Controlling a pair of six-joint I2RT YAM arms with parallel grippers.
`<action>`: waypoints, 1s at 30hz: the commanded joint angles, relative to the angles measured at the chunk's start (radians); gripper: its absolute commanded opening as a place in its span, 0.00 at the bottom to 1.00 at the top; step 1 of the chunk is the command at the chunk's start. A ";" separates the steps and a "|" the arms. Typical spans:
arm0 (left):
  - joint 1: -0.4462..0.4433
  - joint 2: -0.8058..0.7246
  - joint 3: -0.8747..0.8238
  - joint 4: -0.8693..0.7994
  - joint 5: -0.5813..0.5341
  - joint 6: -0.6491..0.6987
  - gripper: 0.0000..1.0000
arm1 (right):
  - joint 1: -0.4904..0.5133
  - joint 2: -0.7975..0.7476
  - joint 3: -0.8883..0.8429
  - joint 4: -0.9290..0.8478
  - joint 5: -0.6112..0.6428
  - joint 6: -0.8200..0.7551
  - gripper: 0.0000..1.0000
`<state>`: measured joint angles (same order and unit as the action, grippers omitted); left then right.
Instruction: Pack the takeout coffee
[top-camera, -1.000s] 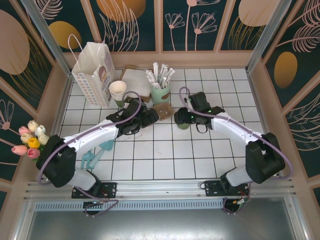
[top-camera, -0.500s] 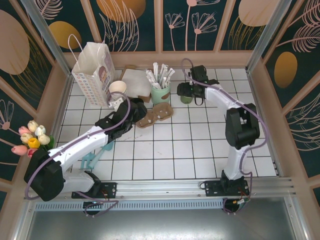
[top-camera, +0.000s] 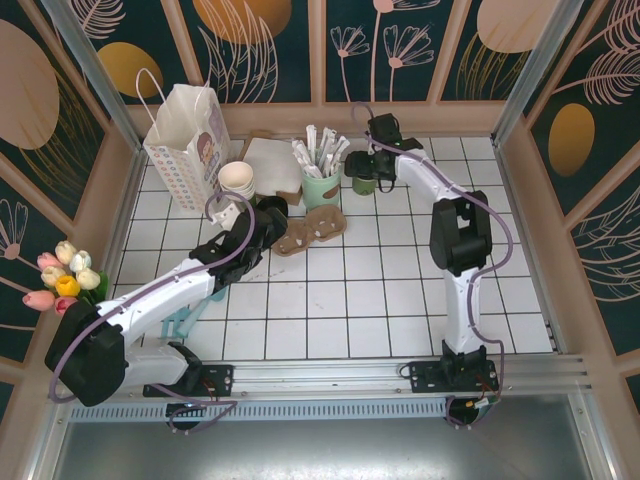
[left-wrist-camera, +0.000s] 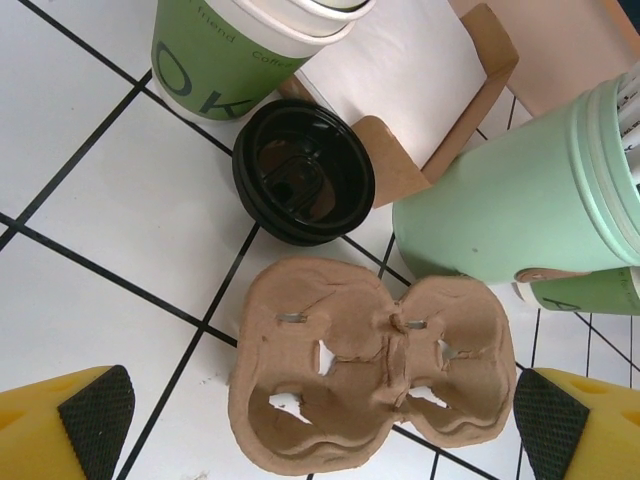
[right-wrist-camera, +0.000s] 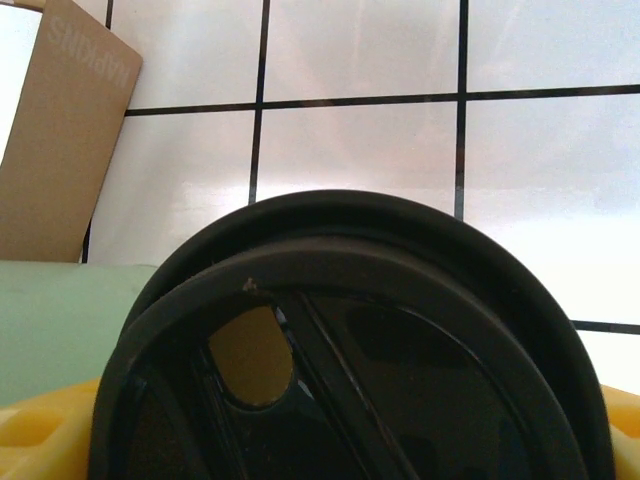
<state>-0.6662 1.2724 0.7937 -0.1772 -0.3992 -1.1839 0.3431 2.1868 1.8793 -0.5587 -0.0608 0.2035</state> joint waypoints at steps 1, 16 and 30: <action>0.009 0.004 -0.001 0.028 -0.022 -0.014 0.99 | 0.015 0.031 0.037 -0.062 -0.007 -0.005 0.82; 0.008 -0.047 -0.008 0.013 -0.076 -0.027 0.99 | 0.024 -0.008 0.057 -0.071 0.020 0.004 0.96; 0.036 -0.129 0.003 0.008 -0.107 0.040 0.99 | 0.019 -0.164 -0.070 -0.009 0.029 -0.005 0.99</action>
<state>-0.6426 1.1721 0.7860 -0.1646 -0.4660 -1.1824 0.3611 2.1113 1.8439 -0.5945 -0.0448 0.2077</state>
